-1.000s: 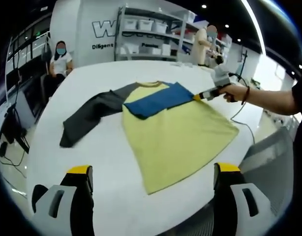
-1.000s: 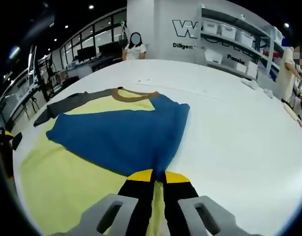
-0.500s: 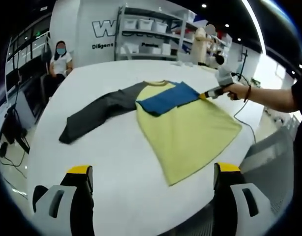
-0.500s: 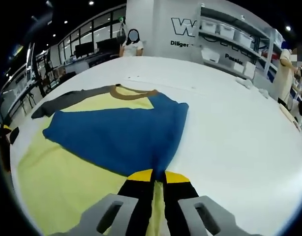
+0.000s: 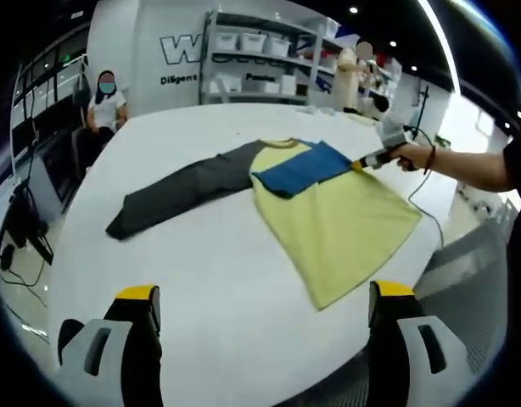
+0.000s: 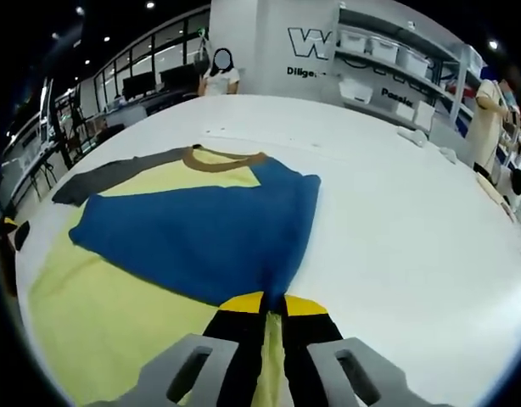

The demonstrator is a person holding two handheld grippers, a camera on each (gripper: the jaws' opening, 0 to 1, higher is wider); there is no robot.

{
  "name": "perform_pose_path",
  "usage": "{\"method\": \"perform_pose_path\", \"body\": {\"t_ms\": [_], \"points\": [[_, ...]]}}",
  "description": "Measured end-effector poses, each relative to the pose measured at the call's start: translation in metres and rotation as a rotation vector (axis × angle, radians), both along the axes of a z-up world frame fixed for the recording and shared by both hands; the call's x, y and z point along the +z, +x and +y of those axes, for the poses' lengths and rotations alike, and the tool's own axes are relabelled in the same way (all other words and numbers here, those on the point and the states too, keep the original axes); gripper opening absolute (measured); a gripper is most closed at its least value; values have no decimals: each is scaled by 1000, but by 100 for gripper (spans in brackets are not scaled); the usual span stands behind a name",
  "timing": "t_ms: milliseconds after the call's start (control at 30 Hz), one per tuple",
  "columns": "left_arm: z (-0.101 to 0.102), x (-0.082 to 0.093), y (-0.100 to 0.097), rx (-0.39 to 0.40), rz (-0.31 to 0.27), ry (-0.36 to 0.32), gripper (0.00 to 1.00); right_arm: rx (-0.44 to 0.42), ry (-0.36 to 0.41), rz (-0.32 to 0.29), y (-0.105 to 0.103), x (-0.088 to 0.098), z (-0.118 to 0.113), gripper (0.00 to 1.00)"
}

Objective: Fold the garment on the visible template until the final outline fits inside the template.

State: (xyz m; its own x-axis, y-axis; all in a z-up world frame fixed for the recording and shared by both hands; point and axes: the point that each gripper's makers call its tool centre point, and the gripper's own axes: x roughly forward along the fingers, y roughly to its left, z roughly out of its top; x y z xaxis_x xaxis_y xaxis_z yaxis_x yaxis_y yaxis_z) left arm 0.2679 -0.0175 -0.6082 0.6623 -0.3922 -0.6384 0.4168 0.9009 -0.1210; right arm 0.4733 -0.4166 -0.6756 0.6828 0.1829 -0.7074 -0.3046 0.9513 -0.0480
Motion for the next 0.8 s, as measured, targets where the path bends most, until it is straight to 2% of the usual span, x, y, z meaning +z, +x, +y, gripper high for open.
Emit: {"method": "perform_pose_path", "body": {"t_ms": [333,567,667,733,800], "points": [[3,0,1,6,-2,4,97,-23,-7,6,1,1,-9,0],[3,1,3,9,-2,2,97,-59,38,17,1,0,-11,3],[2,1,3,5,-4,1,96,-79,40,21,0,1,-14,7],[2,2,4,7,-5,-1,97,-89,33,13,1,1,-17,14],[3,3,4,9,-9,2,97,-107,64,10,0,2,-18,21]]}}
